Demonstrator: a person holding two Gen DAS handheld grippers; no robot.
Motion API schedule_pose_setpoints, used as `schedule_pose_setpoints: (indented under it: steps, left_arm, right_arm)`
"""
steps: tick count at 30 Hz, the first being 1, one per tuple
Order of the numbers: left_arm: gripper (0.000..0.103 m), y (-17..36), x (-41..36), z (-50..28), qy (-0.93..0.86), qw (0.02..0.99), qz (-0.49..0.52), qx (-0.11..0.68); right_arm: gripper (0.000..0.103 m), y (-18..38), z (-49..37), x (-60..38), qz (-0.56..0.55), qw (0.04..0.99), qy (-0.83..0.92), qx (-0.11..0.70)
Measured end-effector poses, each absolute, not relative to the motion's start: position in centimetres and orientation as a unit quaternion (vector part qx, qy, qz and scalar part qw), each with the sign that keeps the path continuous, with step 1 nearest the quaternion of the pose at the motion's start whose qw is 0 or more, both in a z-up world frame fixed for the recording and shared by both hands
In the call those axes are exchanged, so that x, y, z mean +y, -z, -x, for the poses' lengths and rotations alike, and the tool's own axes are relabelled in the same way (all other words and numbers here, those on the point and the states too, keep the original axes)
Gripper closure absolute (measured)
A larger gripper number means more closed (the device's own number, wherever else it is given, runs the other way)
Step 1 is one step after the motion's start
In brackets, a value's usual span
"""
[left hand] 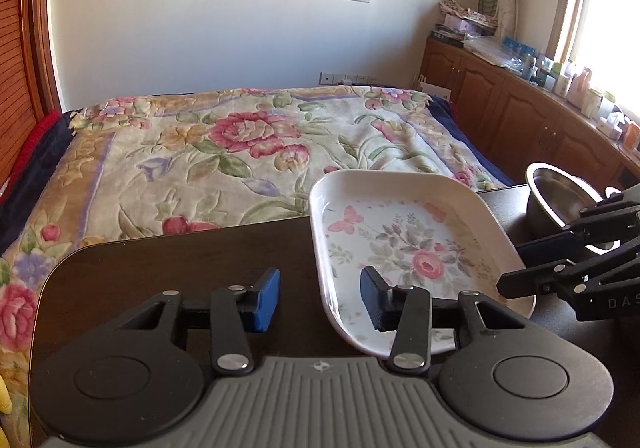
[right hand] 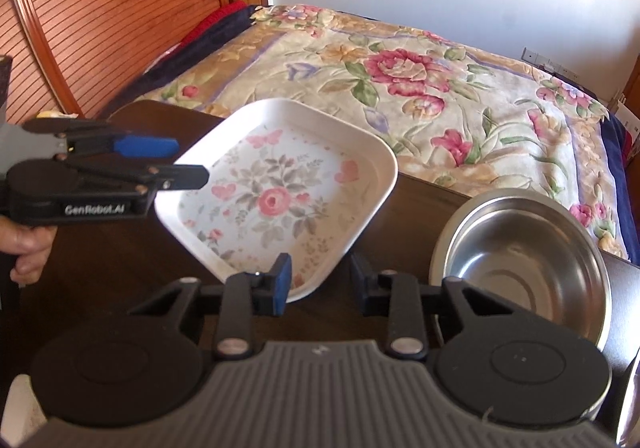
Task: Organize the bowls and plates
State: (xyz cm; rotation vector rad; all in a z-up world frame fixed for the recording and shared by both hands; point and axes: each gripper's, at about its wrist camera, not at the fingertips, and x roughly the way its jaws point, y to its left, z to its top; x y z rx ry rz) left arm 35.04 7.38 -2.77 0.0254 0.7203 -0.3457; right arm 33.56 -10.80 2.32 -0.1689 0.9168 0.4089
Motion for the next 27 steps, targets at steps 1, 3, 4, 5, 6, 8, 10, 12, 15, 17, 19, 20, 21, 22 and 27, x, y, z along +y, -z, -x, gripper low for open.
schedule_pose_setpoints:
  steps: [1, 3, 4, 5, 6, 8, 10, 12, 15, 17, 19, 20, 21, 22, 27]
  left_arm:
    - [0.058, 2.9, 7.3, -35.1, 0.167, 0.921, -0.013, 0.351]
    - [0.060, 3.0, 7.2, -35.0, 0.166, 0.922, -0.016, 0.349]
    - [0.060, 3.0, 7.2, -35.0, 0.166, 0.923, -0.017, 0.347]
    - [0.061, 3.0, 7.2, -35.0, 0.166, 0.923, -0.017, 0.346]
    - [0.062, 3.1, 7.2, -35.0, 0.167, 0.923, -0.017, 0.345]
    - [0.065, 3.1, 7.2, -35.1, 0.169, 0.924, -0.016, 0.344]
    - [0.069, 3.1, 7.1, -35.0, 0.172, 0.923, -0.017, 0.343]
    - [0.074, 3.1, 7.0, -34.9, 0.176, 0.922, -0.017, 0.345]
    - [0.080, 3.0, 7.1, -34.9, 0.181, 0.919, -0.010, 0.349]
    - [0.080, 2.9, 7.0, -34.9, 0.179, 0.919, -0.011, 0.350]
    - [0.081, 2.9, 7.0, -34.8, 0.179, 0.919, -0.011, 0.351]
    - [0.082, 2.9, 7.0, -34.8, 0.177, 0.919, -0.011, 0.351]
    - [0.082, 2.9, 7.0, -34.7, 0.177, 0.919, -0.010, 0.352]
    - [0.082, 2.9, 7.0, -34.6, 0.177, 0.919, -0.010, 0.353]
    - [0.083, 2.5, 7.4, -33.8, 0.177, 0.918, -0.002, 0.354]
  right_arm:
    - [0.069, -2.3, -33.7, -10.8, 0.079, 0.873, -0.195, 0.440]
    - [0.071, -2.3, -33.9, -10.8, 0.077, 0.874, -0.194, 0.439]
    - [0.072, -2.3, -33.9, -10.8, 0.078, 0.875, -0.192, 0.438]
    - [0.072, -2.3, -34.0, -10.8, 0.078, 0.875, -0.191, 0.438]
    - [0.072, -2.2, -34.1, -10.8, 0.079, 0.875, -0.189, 0.438]
    - [0.073, -2.1, -34.2, -10.9, 0.080, 0.875, -0.188, 0.440]
    - [0.078, -1.8, -34.3, -10.9, 0.079, 0.873, -0.189, 0.442]
    - [0.080, -1.7, -34.3, -10.9, 0.077, 0.873, -0.190, 0.443]
    - [0.083, -1.7, -34.3, -10.7, 0.081, 0.872, -0.193, 0.442]
    - [0.083, -1.7, -34.3, -10.8, 0.079, 0.871, -0.197, 0.444]
    - [0.083, -1.7, -34.3, -10.8, 0.078, 0.873, -0.195, 0.441]
    - [0.083, -1.7, -34.3, -10.8, 0.078, 0.873, -0.195, 0.441]
    - [0.083, -1.7, -34.3, -10.8, 0.077, 0.873, -0.195, 0.441]
    - [0.083, -1.7, -34.3, -10.9, 0.076, 0.873, -0.195, 0.441]
    - [0.084, -2.0, -34.4, -11.2, 0.065, 0.873, -0.199, 0.440]
